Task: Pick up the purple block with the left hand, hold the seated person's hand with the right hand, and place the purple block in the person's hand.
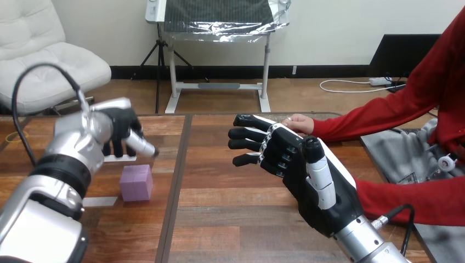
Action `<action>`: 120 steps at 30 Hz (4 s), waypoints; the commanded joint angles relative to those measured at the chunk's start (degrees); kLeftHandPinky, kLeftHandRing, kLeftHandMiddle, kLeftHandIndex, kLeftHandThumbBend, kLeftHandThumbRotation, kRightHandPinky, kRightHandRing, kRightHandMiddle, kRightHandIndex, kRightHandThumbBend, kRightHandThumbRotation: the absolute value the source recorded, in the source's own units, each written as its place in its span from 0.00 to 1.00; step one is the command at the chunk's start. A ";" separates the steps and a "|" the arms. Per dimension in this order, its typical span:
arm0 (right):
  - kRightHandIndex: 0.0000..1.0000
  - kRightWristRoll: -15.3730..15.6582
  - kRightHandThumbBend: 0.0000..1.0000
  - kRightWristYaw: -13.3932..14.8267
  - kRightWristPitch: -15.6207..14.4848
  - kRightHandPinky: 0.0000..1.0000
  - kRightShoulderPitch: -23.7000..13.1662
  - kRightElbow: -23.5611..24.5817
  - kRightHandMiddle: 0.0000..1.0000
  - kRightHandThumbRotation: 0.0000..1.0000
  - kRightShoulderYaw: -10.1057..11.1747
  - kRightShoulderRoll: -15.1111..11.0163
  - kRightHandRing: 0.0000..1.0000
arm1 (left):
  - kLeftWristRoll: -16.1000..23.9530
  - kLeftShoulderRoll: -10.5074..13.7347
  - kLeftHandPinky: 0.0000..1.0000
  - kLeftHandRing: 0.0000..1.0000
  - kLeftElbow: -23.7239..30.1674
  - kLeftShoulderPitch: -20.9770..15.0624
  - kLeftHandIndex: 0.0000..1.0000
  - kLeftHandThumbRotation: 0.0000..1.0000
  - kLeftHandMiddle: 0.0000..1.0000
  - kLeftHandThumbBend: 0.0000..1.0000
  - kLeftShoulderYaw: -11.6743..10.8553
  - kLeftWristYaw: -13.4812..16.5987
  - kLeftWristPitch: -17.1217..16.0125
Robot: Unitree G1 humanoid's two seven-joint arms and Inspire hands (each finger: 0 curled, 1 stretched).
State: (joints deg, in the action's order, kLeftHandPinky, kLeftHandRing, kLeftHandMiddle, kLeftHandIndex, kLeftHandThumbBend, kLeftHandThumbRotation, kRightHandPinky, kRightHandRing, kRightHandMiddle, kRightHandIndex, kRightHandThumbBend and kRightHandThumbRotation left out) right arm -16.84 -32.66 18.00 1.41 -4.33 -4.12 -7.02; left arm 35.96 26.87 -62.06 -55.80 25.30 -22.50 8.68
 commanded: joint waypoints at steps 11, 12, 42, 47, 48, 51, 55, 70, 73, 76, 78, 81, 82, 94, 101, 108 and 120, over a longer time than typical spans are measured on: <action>0.81 -0.62 0.82 0.21 0.22 0.70 -2.82 1.62 0.80 1.00 0.90 -0.08 0.79 | -0.09 3.92 0.28 0.41 11.47 -0.26 0.57 0.26 0.51 0.50 -2.23 1.01 0.74; 0.81 -0.65 0.82 0.19 0.23 0.70 -2.83 1.62 0.80 1.00 0.91 -0.09 0.79 | -0.08 3.97 0.29 0.42 11.77 -0.15 0.58 0.26 0.52 0.50 -2.28 0.95 0.83; 0.81 -0.62 0.81 0.15 -0.06 0.70 -3.14 1.56 0.80 1.00 1.01 -0.24 0.79 | -1.92 4.50 0.45 0.65 18.57 2.15 0.75 0.27 0.73 0.63 -4.28 0.20 3.65; 0.81 -0.60 0.81 0.24 -0.26 0.70 -3.22 1.66 0.80 1.00 1.03 -0.22 0.79 | -2.14 4.34 0.52 0.75 17.43 1.76 0.80 0.33 0.81 0.68 -4.24 0.35 3.21; 0.81 -0.66 0.81 0.21 -0.38 0.70 -3.27 1.67 0.80 1.00 1.03 -0.23 0.79 | -2.28 4.31 0.54 0.77 17.01 1.83 0.81 0.35 0.82 0.70 -4.24 0.62 2.49; 0.81 -0.65 0.81 0.21 -0.49 0.70 -3.34 1.70 0.80 1.00 1.04 -0.23 0.79 | -2.49 4.35 0.64 0.84 16.06 2.13 0.86 0.41 0.88 0.73 -4.11 1.46 0.49; 0.81 -0.56 0.81 0.27 -0.57 0.70 -3.36 1.73 0.80 1.00 1.05 -0.23 0.79 | -2.13 4.55 0.72 0.90 14.76 2.46 0.89 0.47 0.92 0.76 -3.52 2.82 -2.36; 0.80 -0.47 0.83 0.07 -0.31 0.68 -3.24 1.51 0.79 1.00 0.96 -0.22 0.78 | 3.52 4.29 0.83 0.93 4.89 1.78 0.91 0.61 0.93 0.94 1.21 8.67 -11.82; 0.81 -0.50 0.82 0.03 -0.29 0.68 -3.08 1.62 0.79 1.00 1.00 -0.28 0.78 | 4.68 4.11 0.84 0.93 3.48 1.20 0.91 0.61 0.93 0.97 2.07 8.77 -12.03; 0.81 -0.44 0.82 0.09 -0.04 0.68 -3.01 1.60 0.79 1.00 1.12 -0.30 0.79 | 5.73 4.00 0.88 0.93 2.31 0.68 0.90 0.60 0.92 0.99 2.97 9.00 -12.10; 0.81 -0.41 0.81 0.13 0.07 0.68 -3.03 1.56 0.79 1.00 1.23 -0.36 0.79 | 6.27 3.78 0.89 0.92 1.38 0.35 0.90 0.60 0.92 0.99 3.32 9.33 -11.92; 0.81 -0.51 0.81 0.09 0.19 0.68 -3.15 1.40 0.79 1.00 1.42 -0.44 0.79 | 6.73 3.34 0.90 0.92 -0.07 -0.12 0.89 0.58 0.92 1.00 3.61 9.84 -11.50; 0.81 -0.59 0.81 0.05 0.29 0.68 -3.19 1.31 0.79 1.00 1.49 -0.44 0.79 | 6.78 3.24 0.91 0.92 -0.47 -0.26 0.89 0.57 0.91 1.00 3.72 9.95 -11.40; 0.82 -1.41 0.81 0.02 -0.72 0.68 -3.12 2.00 0.79 1.00 2.04 -0.59 0.78 | 7.83 2.37 0.96 0.93 -3.63 -1.32 0.89 0.55 0.92 1.00 4.64 9.69 -10.12; 0.81 -1.42 0.81 -0.12 -0.45 0.67 -2.94 2.07 0.79 1.00 2.01 -0.58 0.79 | 8.18 1.97 0.94 0.94 -5.03 -1.85 0.90 0.55 0.93 1.00 5.27 8.57 -9.19; 0.81 -1.03 0.81 0.15 -0.49 0.66 -2.67 2.22 0.79 1.00 1.85 -0.45 0.79 | 7.66 1.34 0.82 0.96 -6.26 -2.43 0.91 0.54 0.94 1.00 5.48 6.73 -7.34; 0.81 -0.88 0.81 0.20 -0.25 0.66 -2.64 1.96 0.78 1.00 1.71 -0.19 0.78 | 7.36 1.26 0.68 0.93 -7.66 -2.96 0.86 0.49 0.91 1.00 5.73 4.34 -7.27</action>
State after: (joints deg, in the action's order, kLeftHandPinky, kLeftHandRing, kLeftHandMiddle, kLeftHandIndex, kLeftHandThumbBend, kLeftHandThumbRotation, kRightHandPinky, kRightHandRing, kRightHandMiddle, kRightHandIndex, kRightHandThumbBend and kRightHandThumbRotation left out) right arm -17.45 -32.58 17.03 1.41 -4.33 -3.09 -7.14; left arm 43.28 28.32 -69.23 -53.18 30.75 -17.67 1.33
